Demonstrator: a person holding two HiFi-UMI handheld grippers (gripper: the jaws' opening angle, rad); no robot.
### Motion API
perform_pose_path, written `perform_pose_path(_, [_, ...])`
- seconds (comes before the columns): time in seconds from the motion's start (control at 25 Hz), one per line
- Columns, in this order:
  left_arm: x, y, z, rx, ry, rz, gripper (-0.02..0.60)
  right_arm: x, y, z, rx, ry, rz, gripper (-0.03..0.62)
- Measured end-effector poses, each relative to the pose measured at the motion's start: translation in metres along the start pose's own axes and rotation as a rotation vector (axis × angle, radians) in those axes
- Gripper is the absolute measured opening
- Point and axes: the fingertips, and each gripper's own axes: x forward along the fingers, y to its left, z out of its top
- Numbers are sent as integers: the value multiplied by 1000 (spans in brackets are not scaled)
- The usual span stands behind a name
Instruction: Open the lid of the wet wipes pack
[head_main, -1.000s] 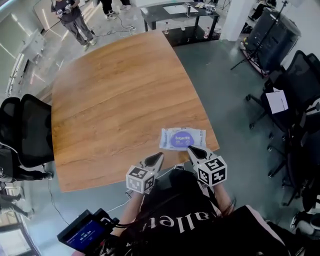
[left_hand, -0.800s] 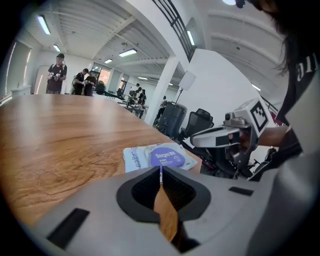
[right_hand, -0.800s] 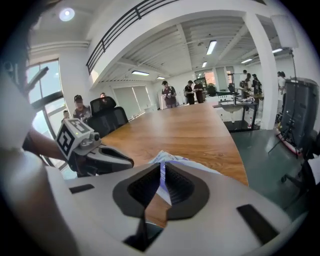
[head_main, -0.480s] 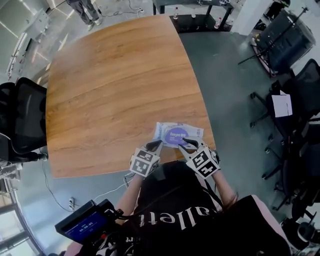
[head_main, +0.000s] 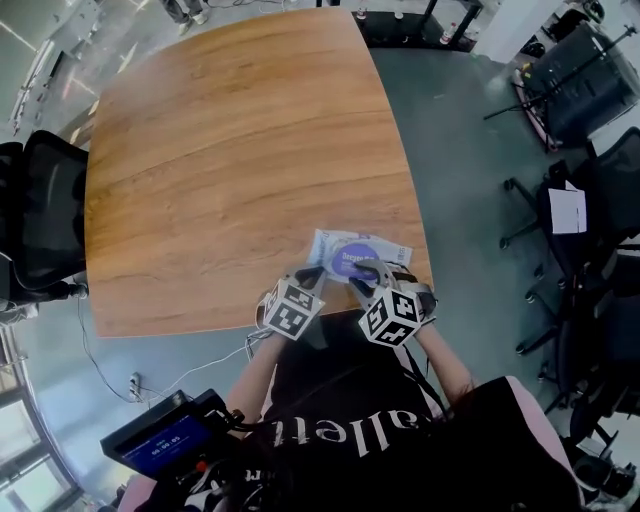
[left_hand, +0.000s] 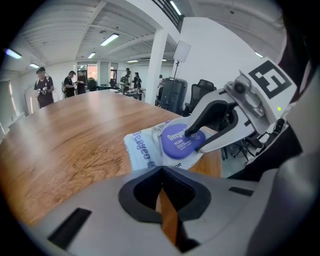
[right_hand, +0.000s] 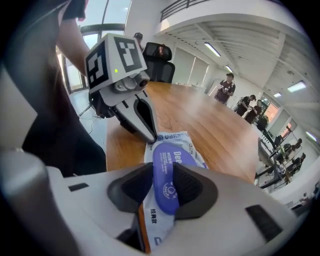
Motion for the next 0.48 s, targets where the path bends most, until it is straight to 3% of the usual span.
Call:
perform_pose_path(0.2, [1, -1, 0, 19, 15, -25, 3, 6, 4, -2, -148, -4, -36, 109])
perform_pose_path(0.36, [2, -2, -2, 120, -7, -7, 3, 3, 0, 1, -64, -38, -4, 107])
perform_pose_path(0.48, [1, 0, -3, 127, -1, -24, 3, 2, -1, 6, -62, -36, 25, 103])
